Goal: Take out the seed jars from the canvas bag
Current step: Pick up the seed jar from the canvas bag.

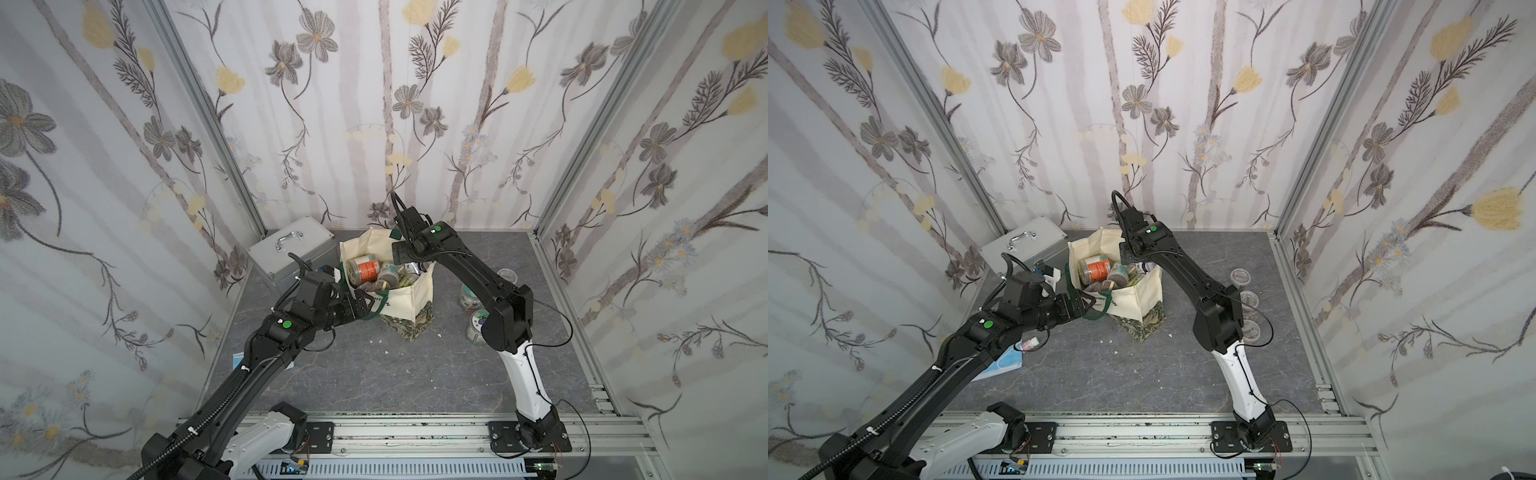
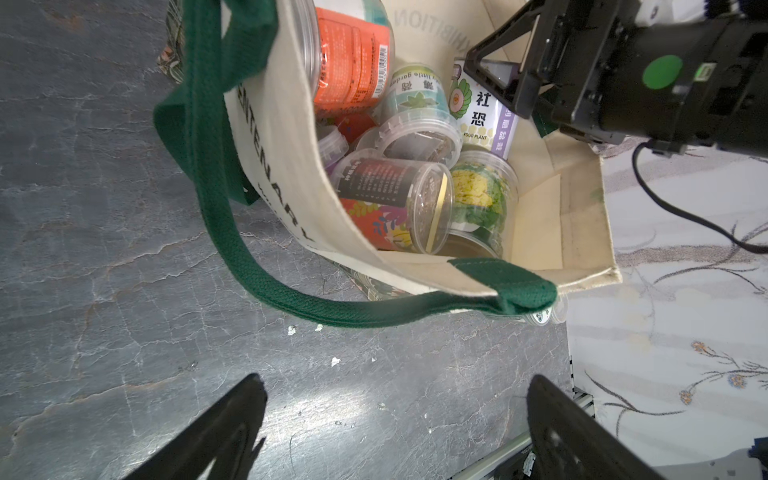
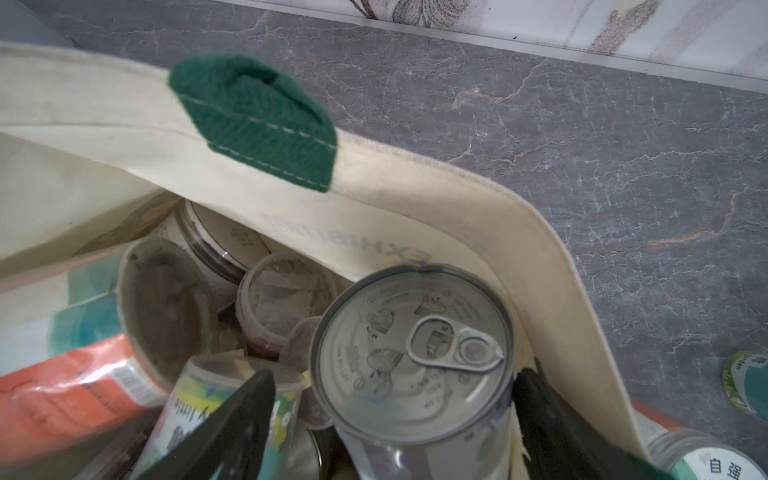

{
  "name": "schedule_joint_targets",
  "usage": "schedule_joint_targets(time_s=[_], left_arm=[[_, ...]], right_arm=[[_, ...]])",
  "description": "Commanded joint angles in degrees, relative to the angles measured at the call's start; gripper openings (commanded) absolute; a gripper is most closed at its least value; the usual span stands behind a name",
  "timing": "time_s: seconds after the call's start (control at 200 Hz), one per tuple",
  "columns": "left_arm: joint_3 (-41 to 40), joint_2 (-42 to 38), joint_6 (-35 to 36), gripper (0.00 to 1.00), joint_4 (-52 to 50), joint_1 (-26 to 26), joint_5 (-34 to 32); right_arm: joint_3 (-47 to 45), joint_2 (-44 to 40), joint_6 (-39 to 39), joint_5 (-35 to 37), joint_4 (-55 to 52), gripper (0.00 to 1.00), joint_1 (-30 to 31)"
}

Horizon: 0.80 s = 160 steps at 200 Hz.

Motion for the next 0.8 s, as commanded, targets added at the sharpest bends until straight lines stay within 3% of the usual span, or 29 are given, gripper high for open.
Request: schedule_joint_targets(time_s=[0.0, 0.12, 0.35, 0.794], left_arm=[[-0.10, -0.34, -0.49, 1.00, 1.32, 0.09, -0.09], [-0.30, -0.52, -0.50, 1.00, 1.21, 0.10, -0.13], [-0.33, -0.60, -0.67, 1.00, 0.87, 0.09, -0.15], [-0.65, -2.49, -0.80, 1.00, -0.31, 0.09, -1.03]], right_arm=[[0.68, 1.90, 0.53, -2.90, 0.76, 0.88, 0.12], [0.96, 1.84, 0.75, -3.22, 2.41, 0.84, 0.10], [0.95, -1.73, -0.74, -5.10, 6.85, 0.66, 0.32], [-0.98, -11.88, -3.98, -9.24, 12.70, 0.64, 3.12]])
